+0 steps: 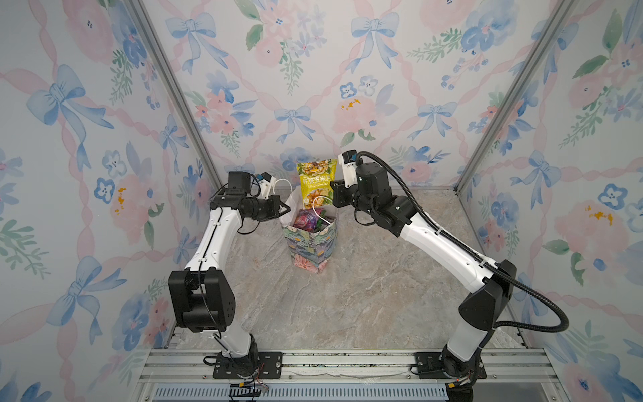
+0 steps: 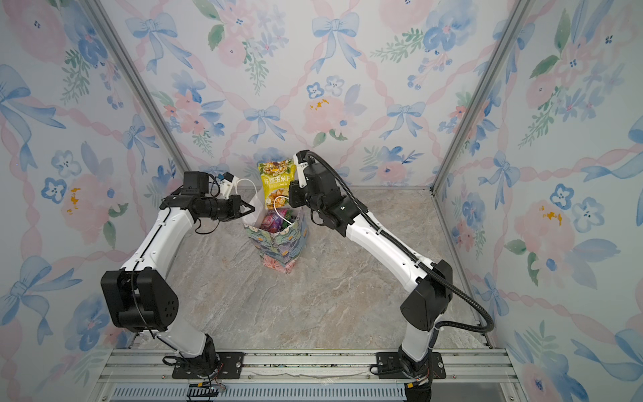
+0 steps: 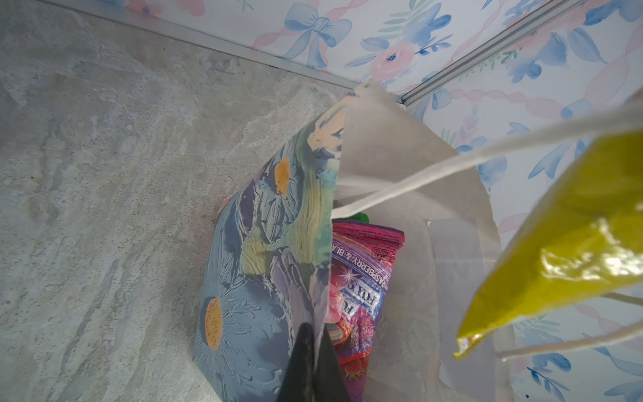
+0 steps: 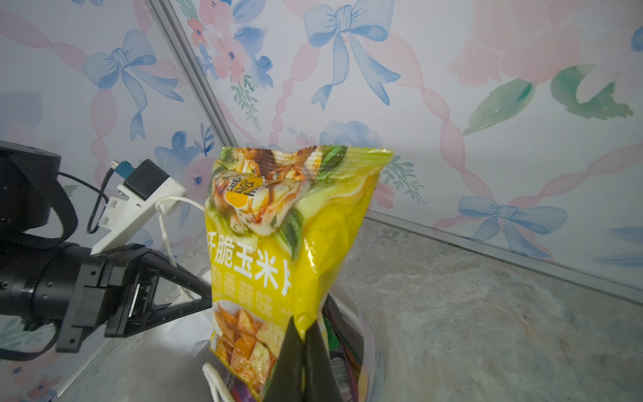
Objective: Place the snacks into the paper bag
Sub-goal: 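Lift the yellow packet with the right gripper and carry it over the bag, then lower the yellow packet into the bag and open the right gripper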
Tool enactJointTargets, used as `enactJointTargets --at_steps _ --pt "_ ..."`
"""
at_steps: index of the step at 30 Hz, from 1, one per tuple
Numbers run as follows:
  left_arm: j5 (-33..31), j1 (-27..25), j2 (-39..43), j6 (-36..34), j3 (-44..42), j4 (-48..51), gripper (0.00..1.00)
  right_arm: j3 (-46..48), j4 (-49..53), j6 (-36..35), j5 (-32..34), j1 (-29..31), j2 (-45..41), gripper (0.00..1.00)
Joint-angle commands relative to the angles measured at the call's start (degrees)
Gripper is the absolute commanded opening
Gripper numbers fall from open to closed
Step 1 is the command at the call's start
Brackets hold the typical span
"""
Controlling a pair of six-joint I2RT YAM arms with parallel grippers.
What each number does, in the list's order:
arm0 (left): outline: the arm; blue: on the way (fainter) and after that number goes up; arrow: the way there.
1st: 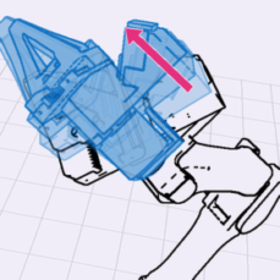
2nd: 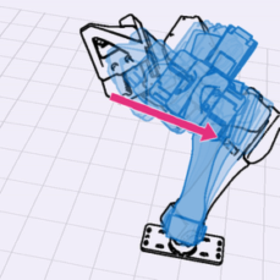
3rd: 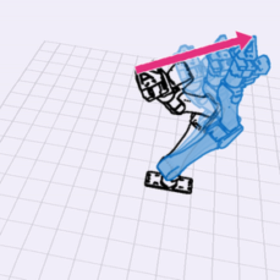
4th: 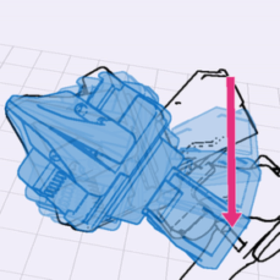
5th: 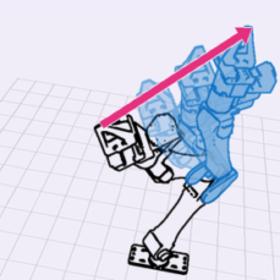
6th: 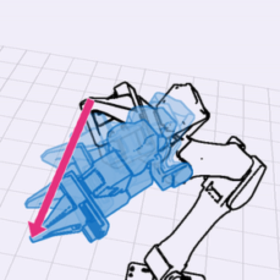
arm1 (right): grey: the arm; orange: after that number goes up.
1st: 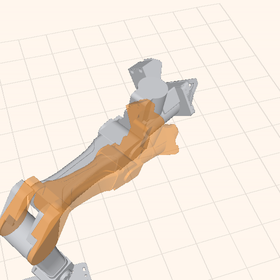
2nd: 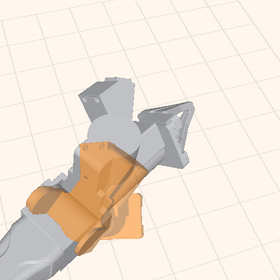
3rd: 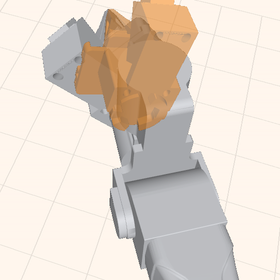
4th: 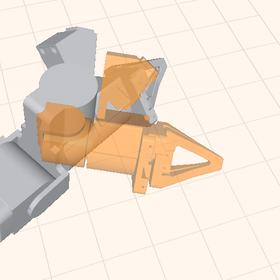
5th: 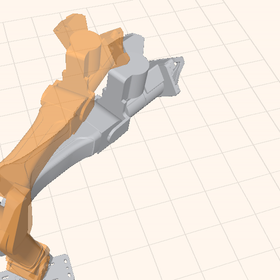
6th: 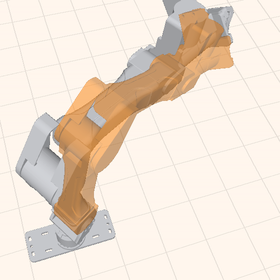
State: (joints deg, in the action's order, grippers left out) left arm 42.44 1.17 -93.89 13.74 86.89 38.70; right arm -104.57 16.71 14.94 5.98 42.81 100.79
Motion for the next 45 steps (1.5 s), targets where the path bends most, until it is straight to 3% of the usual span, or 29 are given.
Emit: enactJointTargets --at_steps 1,7,24,45 --pt "0.9 0.06 0.52 0.09 -0.45 -2.05 0.0 1.67 -1.62 1.91 -2.02 0.29 -3.72 0.0" --pt "0.92 0.07 0.78 0.0 -0.49 -2.03 0.0 2.41 -1.35 0.91 -1.24 0.24 -3.95 0.0" --pt "1.09 0.14 0.99 -0.02 -0.32 -2.0 0.0 -11.79 3.32 -0.61 -2.0 0.29 9.24 0.0" --pt "0.95 0.06 0.89 0.02 -0.33 -2.05 0.0 1.04 2.26 2.22 -5.04 0.51 2.65 0.0"
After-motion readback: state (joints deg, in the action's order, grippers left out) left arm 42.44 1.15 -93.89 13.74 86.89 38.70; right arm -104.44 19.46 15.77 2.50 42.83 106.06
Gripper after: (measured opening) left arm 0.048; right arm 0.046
